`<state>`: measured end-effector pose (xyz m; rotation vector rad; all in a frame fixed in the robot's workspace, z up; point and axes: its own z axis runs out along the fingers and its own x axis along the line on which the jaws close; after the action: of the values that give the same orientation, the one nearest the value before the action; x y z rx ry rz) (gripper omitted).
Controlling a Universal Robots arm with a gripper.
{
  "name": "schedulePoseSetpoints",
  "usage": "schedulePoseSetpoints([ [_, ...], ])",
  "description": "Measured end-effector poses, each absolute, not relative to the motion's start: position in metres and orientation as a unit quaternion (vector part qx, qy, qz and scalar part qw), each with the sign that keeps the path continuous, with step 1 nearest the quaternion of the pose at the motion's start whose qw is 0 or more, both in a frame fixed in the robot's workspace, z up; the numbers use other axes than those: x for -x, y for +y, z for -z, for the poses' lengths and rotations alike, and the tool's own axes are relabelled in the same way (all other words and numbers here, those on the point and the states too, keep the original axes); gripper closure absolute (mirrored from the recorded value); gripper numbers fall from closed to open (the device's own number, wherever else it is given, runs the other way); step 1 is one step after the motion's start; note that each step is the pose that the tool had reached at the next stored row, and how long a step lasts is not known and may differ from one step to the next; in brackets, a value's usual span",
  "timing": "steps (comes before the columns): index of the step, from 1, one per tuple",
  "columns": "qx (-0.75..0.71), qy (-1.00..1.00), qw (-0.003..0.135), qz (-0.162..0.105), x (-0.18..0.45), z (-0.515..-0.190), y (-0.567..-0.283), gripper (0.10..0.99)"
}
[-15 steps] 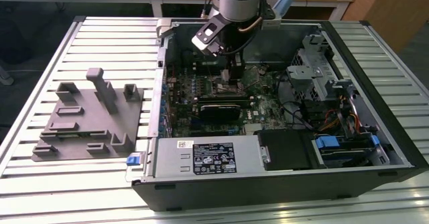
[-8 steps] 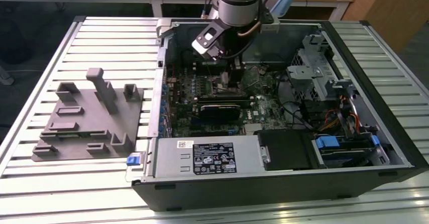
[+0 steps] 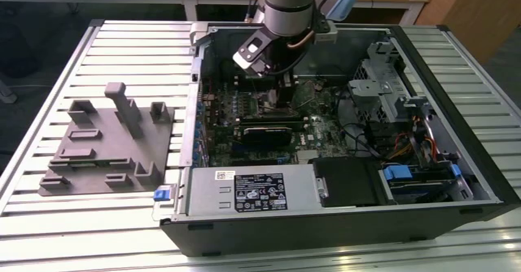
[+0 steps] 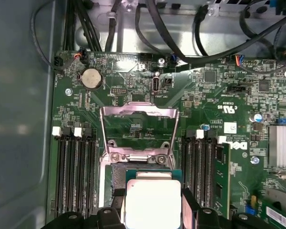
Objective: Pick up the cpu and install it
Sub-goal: 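Place the cpu into insertion slot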
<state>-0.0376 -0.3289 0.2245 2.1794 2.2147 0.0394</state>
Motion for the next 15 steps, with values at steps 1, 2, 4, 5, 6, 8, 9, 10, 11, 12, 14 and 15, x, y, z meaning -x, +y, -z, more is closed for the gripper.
schedulePoseSetpoints([
  [1,-0.701,0.713,0.017,-0.013,0.038,-0.223,-0.329,0.541],
  [2,-0.701,0.713,0.017,-0.013,0.038,-0.222,-0.328,0.541],
  [4,-0.701,0.713,0.017,-0.013,0.038,-0.22,-0.328,0.541],
  [5,-0.701,0.713,0.017,-0.013,0.038,-0.217,-0.328,0.541],
  [6,-0.701,0.713,0.017,-0.012,0.039,-0.216,-0.327,0.541],
  [8,-0.701,0.713,0.018,-0.012,0.04,-0.214,-0.327,0.541],
  [9,-0.701,0.713,0.018,-0.012,0.041,-0.213,-0.327,0.541],
  [10,-0.701,0.713,0.018,-0.012,0.043,-0.212,-0.326,0.541],
  [11,-0.701,0.713,0.018,-0.011,0.044,-0.212,-0.326,0.541],
  [12,-0.701,0.713,0.018,-0.011,0.044,-0.211,-0.325,0.541],
  [14,-0.701,0.713,0.018,-0.012,0.045,-0.21,-0.323,0.541],
  [15,-0.701,0.713,0.018,-0.011,0.045,-0.209,-0.322,0.541],
])
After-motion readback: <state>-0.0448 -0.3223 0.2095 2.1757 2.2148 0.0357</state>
